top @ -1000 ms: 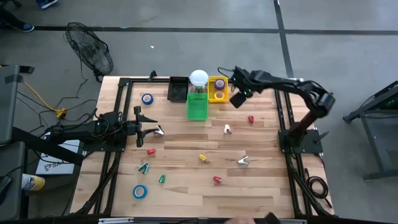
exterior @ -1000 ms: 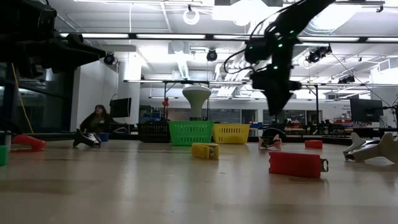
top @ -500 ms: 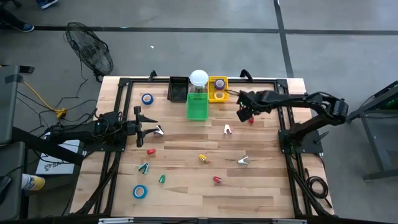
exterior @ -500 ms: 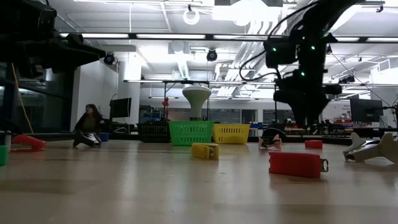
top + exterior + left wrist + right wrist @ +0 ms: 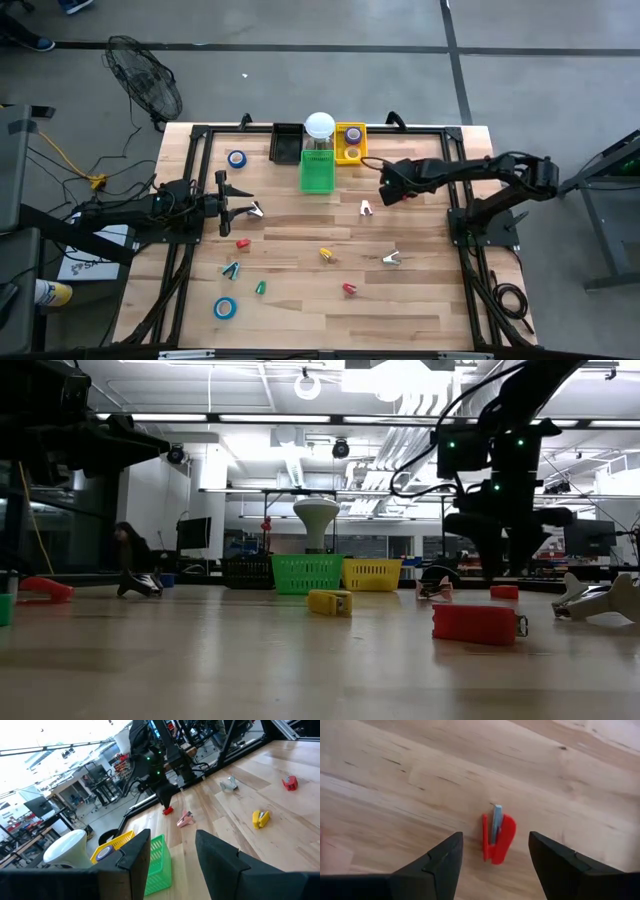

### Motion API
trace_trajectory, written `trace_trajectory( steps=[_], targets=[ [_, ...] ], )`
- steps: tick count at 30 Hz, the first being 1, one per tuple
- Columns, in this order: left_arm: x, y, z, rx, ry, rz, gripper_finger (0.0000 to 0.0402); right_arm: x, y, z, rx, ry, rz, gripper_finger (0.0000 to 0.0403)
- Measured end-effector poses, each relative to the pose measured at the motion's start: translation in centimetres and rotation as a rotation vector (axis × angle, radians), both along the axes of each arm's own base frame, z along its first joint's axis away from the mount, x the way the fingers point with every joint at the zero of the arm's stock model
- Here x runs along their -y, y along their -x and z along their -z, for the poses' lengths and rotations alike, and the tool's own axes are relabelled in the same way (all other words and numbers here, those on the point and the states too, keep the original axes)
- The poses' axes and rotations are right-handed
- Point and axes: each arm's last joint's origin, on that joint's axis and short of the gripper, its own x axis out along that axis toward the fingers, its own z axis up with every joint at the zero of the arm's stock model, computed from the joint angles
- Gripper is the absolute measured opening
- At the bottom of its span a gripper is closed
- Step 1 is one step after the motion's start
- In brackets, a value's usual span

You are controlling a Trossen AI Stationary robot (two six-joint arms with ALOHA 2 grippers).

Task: Pick and place Stapler, Stapler remover, tape
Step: Put the top red stapler into the green bin

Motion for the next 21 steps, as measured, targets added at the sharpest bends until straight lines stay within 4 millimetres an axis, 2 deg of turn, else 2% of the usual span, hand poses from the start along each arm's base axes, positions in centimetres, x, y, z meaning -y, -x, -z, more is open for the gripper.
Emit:
trace_trajectory(
  steps=[8, 21],
  targets=[
    [0.0, 0.0, 0.0, 0.000, 0.000, 0.000, 0.0154, -0.8, -0.1, 0.1, -0.008, 0.014, 0.045, 0.0218],
    [0.0, 0.0, 0.0, 0.000, 0.000, 0.000, 0.0154, -0.7, -0.4, 1.4, -0.059, -0.005, 0.054, 0.0217]
  ],
)
